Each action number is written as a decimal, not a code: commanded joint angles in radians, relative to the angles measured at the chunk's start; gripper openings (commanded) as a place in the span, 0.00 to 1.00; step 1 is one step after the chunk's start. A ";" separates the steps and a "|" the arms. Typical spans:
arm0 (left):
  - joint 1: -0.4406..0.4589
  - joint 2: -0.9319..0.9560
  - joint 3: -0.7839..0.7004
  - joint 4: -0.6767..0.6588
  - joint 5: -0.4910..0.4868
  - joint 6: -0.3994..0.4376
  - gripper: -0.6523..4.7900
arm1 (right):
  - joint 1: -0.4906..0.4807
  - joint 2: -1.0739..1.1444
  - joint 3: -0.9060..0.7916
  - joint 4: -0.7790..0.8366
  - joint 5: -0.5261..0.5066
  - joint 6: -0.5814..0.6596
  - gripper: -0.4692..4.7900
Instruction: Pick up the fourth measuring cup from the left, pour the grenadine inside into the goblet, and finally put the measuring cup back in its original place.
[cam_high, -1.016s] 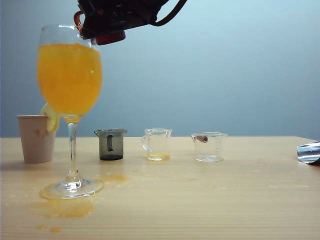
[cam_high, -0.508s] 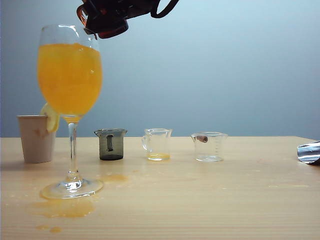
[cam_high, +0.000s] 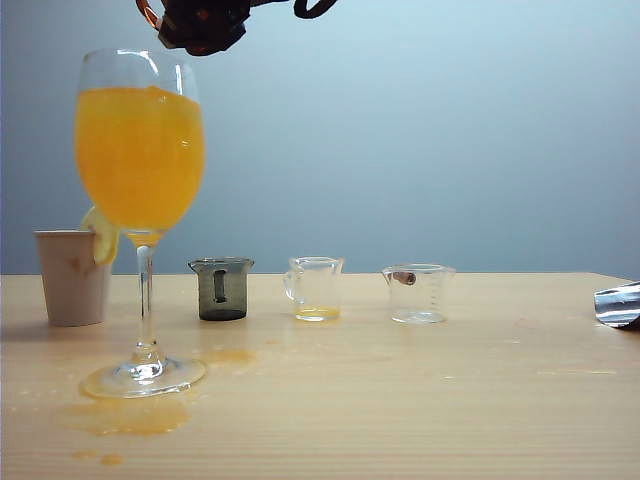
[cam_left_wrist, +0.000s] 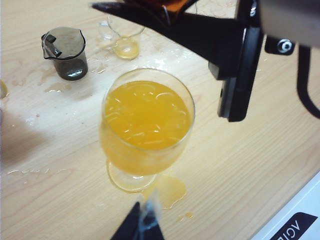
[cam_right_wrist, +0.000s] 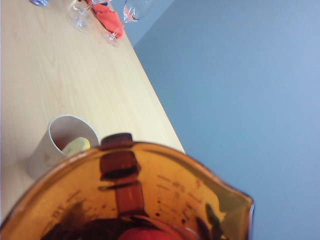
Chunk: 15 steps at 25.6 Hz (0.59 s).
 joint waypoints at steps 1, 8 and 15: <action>-0.001 -0.002 0.003 0.003 0.001 0.004 0.12 | 0.008 -0.005 0.010 0.035 -0.002 -0.067 0.29; -0.001 -0.002 0.003 0.003 0.002 0.004 0.12 | 0.010 -0.005 0.010 0.036 -0.002 -0.175 0.29; -0.001 -0.002 0.003 0.003 0.001 0.004 0.12 | 0.010 -0.005 0.010 0.036 -0.003 -0.243 0.29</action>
